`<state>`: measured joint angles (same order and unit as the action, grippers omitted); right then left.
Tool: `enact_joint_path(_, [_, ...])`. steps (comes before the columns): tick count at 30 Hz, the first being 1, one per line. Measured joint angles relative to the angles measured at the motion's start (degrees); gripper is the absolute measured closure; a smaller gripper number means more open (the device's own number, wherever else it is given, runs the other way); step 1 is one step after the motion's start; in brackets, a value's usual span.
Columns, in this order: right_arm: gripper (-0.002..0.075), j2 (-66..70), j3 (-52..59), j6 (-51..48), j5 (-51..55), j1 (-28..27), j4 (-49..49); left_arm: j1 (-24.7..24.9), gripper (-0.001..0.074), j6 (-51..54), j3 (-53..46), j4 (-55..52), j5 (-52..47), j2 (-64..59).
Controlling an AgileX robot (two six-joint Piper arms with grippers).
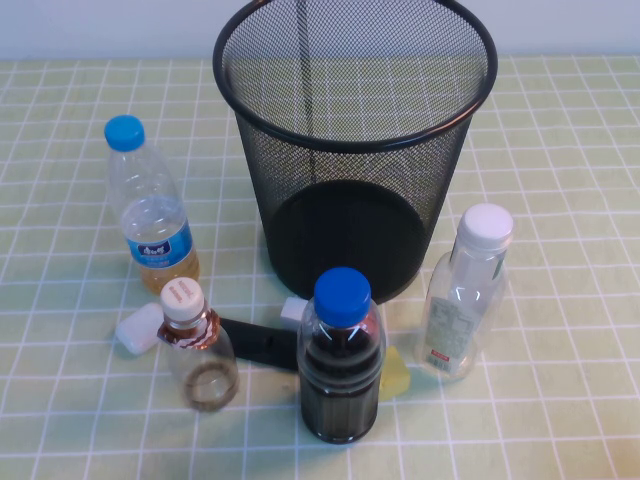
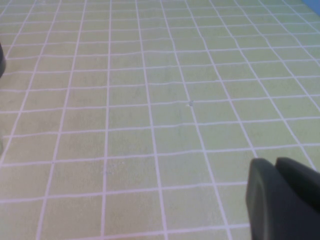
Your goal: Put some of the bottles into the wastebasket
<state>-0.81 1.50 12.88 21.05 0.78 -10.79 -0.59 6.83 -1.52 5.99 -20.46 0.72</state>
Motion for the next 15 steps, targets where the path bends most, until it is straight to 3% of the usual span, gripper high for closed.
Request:
enact_joint_path(9, [0.0734, 0.0, 0.0, 0.0, 0.0, 0.0, 0.0, 0.0, 0.0739, 0.0, -0.1, 0.0, 2.4, 0.0])
enact_joint_path(15, [0.0734, 0.0, 0.0, 0.0, 0.0, 0.0, 0.0, 0.0, 0.0739, 0.1, -0.1, 0.0, 18.1, 0.0])
